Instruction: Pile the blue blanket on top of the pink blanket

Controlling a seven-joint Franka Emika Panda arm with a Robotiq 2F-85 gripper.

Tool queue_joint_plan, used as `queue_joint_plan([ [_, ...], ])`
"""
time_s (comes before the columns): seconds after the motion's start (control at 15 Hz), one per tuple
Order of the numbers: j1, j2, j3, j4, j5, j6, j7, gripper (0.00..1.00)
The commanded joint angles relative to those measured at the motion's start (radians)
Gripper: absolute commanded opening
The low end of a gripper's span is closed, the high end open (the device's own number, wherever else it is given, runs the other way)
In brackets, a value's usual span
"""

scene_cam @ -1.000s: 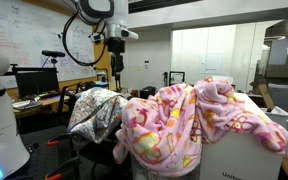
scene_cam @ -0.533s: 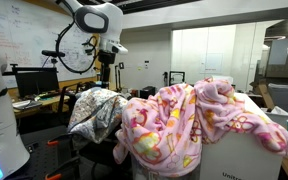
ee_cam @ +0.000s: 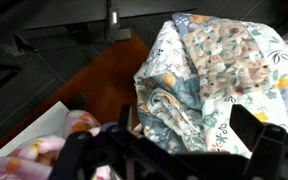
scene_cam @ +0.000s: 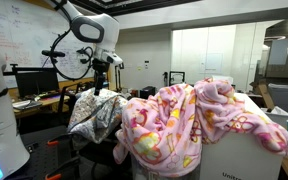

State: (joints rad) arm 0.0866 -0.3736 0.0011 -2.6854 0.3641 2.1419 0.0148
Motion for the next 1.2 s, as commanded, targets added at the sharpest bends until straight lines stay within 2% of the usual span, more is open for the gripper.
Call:
queue_joint_plan([
  [0.0,0.015,-0.016,0.008,-0.075,0.02,0.086,-0.069,1.0],
  [0.2,0.03,-0.003,0.016,-0.13,0.021,0.173,-0.106,1.0],
  [0.27,0.036,0.045,0.016,-0.092,0.012,0.182,-0.109,1.0],
  [0.6,0.091,0.139,0.014,-0.102,0.062,0.292,-0.202,1.0],
  [0.87,0.137,0.224,0.012,-0.101,0.207,0.361,-0.354,1.0],
  [1.13,0.147,0.3,0.035,-0.1,0.384,0.388,-0.529,1.0],
])
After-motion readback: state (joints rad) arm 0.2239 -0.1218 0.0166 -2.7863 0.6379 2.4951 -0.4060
